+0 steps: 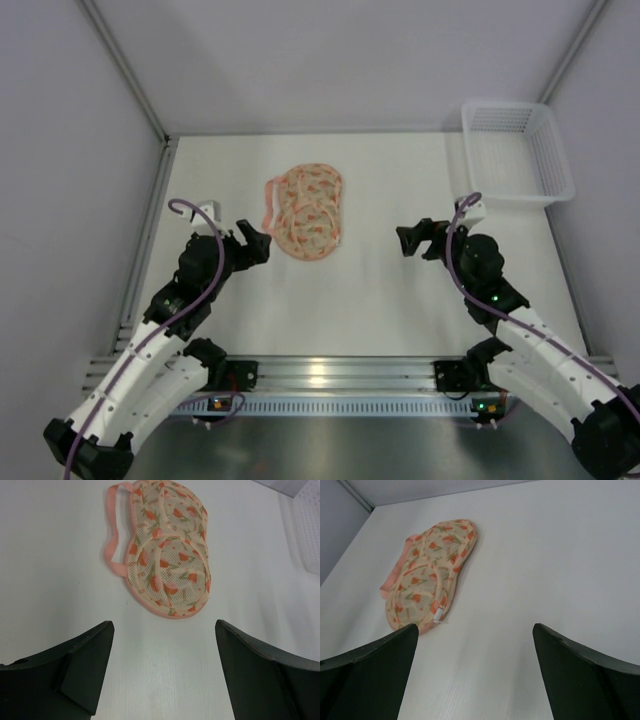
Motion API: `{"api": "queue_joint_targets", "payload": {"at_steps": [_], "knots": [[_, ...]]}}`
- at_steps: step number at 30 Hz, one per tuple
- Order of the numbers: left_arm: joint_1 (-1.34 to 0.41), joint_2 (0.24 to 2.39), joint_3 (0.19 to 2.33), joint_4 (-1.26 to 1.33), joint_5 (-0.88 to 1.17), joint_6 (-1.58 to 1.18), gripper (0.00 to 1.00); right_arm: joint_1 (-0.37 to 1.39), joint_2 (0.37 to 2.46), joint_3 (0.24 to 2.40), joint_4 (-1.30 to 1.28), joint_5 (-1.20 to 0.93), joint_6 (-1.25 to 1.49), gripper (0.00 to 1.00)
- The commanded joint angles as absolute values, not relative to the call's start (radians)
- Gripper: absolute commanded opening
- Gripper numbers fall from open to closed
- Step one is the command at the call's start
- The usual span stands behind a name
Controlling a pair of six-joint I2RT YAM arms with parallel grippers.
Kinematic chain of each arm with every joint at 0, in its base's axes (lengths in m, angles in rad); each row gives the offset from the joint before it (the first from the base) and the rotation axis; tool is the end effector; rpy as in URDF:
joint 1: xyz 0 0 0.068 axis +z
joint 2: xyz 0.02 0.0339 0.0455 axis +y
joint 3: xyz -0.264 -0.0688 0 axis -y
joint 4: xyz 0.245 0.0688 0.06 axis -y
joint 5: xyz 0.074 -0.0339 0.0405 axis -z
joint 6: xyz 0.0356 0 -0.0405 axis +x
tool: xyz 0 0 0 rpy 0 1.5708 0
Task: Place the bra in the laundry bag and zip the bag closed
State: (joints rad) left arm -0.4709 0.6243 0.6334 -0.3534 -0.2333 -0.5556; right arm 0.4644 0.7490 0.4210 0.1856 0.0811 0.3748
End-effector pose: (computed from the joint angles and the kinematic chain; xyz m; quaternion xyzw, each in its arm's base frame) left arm 0.1396 -0.0619 0.2934 -0.1013 0.8087 -0.1978 0.5447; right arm 0.1679 0.0809 0.2556 -0.0073 0.7554 0.2387 0.6102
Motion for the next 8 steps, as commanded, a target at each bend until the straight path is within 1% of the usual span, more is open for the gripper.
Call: {"api": "queue_joint_targets", "payload": {"at_steps": [1,8], "knots": [[-0.468,0.62,0.643,-0.328,-0.241,-0.558,0.89,0.46,0.733,0.459,0.204,0.086,0.361,1.0],[-0.468,0.6,0.637,-0.325,-0.245,-0.557,0.89,0.46,0.686,0.42,0.247,0.069,0.356,1.0]]}}
